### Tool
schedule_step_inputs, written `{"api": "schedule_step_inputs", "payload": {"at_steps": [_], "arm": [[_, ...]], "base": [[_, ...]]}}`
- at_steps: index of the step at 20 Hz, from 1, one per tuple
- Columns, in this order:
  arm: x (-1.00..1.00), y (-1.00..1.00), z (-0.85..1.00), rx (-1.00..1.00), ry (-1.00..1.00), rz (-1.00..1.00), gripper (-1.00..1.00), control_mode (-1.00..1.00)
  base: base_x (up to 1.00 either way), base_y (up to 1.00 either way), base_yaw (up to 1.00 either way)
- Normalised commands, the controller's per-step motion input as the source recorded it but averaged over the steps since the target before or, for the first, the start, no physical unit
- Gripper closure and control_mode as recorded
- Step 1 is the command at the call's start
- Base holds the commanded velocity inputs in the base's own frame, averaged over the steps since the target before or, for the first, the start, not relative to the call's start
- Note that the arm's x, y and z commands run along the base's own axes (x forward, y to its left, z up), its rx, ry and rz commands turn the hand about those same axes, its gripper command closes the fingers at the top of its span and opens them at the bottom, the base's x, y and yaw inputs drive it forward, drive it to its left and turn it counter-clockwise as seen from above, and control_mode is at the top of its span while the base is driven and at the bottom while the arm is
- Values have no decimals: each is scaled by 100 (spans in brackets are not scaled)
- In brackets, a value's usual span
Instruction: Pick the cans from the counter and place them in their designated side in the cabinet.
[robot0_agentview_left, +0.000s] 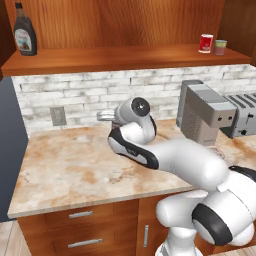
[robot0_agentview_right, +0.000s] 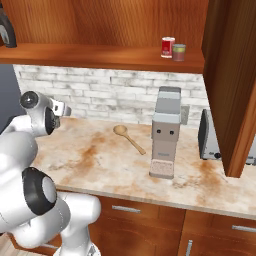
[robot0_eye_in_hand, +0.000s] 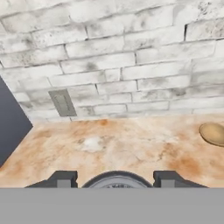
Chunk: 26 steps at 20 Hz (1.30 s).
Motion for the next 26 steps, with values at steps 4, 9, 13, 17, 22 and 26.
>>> {"api": "schedule_step_inputs", "payload": {"at_steps": [4,9,13,17,22,26], "arm": [[-29,-21,40,0,-11,-1,100,-100],[-28,-23,42,0,-9,0,100,-100],[-26,-28,43,0,-9,0,100,-100],[-24,-27,46,0,-9,0,100,-100],[-22,-23,42,0,-9,0,100,-100],[-20,-24,41,0,-9,0,100,-100]], "base": [[0,0,0],[0,0,0],[0,0,0],[0,0,0],[0,0,0],[0,0,0]]}}
